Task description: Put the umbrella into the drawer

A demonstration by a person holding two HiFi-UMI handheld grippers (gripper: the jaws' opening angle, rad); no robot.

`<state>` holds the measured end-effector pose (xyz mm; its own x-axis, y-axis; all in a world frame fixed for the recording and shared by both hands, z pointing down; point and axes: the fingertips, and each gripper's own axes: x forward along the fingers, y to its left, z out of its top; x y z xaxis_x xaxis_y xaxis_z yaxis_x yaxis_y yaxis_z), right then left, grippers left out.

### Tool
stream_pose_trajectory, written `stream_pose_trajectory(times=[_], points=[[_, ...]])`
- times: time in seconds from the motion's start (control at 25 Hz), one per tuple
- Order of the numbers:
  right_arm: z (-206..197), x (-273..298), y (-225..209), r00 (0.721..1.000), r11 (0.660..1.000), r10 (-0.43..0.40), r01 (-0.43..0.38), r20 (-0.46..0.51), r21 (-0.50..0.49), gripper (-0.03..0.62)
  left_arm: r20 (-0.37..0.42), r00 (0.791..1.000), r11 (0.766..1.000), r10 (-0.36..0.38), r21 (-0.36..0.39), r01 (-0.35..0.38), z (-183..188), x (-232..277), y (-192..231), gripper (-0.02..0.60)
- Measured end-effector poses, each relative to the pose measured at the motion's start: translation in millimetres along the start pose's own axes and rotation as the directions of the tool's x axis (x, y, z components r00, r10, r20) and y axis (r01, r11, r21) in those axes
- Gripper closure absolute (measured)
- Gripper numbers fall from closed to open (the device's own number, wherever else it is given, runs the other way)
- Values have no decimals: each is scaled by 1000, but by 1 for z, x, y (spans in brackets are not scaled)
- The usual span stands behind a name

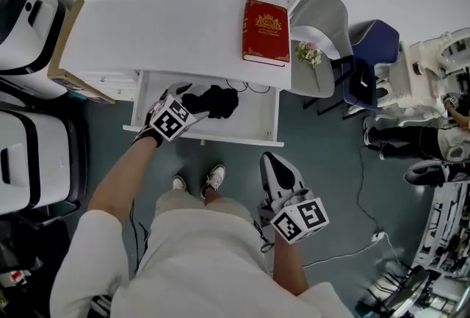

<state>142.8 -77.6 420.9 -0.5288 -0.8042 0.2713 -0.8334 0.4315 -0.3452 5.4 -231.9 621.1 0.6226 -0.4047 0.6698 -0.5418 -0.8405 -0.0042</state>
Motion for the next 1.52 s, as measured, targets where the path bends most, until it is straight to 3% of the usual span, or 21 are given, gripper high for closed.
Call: stream_pose_trajectory(times=[0.12, 0.2, 0.24, 0.36, 0.48, 0.6, 0.76, 0.96, 1.32, 1.52], points=[[8, 6, 21, 1000, 999, 28, -28, 12, -23, 594, 104, 994, 996, 45, -84, -37, 20, -36, 4, 299], [14, 8, 34, 998, 998, 55, -54, 20, -43, 594, 170, 982, 984, 84, -168, -55, 29, -60, 7, 356], [17, 10, 40, 997, 996, 67, -66, 25, -54, 594, 208, 972, 974, 107, -220, -60, 33, -72, 9, 369], [26, 13, 56, 995, 993, 90, -87, 44, -79, 594, 314, 932, 934, 181, -352, -63, 42, -114, 12, 487], [34, 18, 64, 993, 990, 106, -100, 59, -98, 594, 363, 901, 916, 237, -392, -83, 48, -148, 16, 554], [43, 25, 67, 991, 985, 117, -107, 70, -134, 594, 387, 872, 903, 299, -409, -128, 55, -180, 27, 566], [61, 31, 69, 987, 980, 124, -106, 97, -169, 594, 447, 813, 882, 373, -443, -161, 67, -228, 39, 566], [92, 36, 56, 984, 977, 102, -72, 145, -202, 594, 506, 744, 882, 437, -404, -243, 84, -286, 45, 566], [140, 32, 35, 973, 972, 72, -19, 220, -234, 594, 601, 591, 842, 539, -377, -385, 109, -382, 47, 566], [155, 29, 30, 965, 971, 73, -10, 253, -240, 594, 627, 497, 797, 599, -414, -439, 113, -424, 42, 566]])
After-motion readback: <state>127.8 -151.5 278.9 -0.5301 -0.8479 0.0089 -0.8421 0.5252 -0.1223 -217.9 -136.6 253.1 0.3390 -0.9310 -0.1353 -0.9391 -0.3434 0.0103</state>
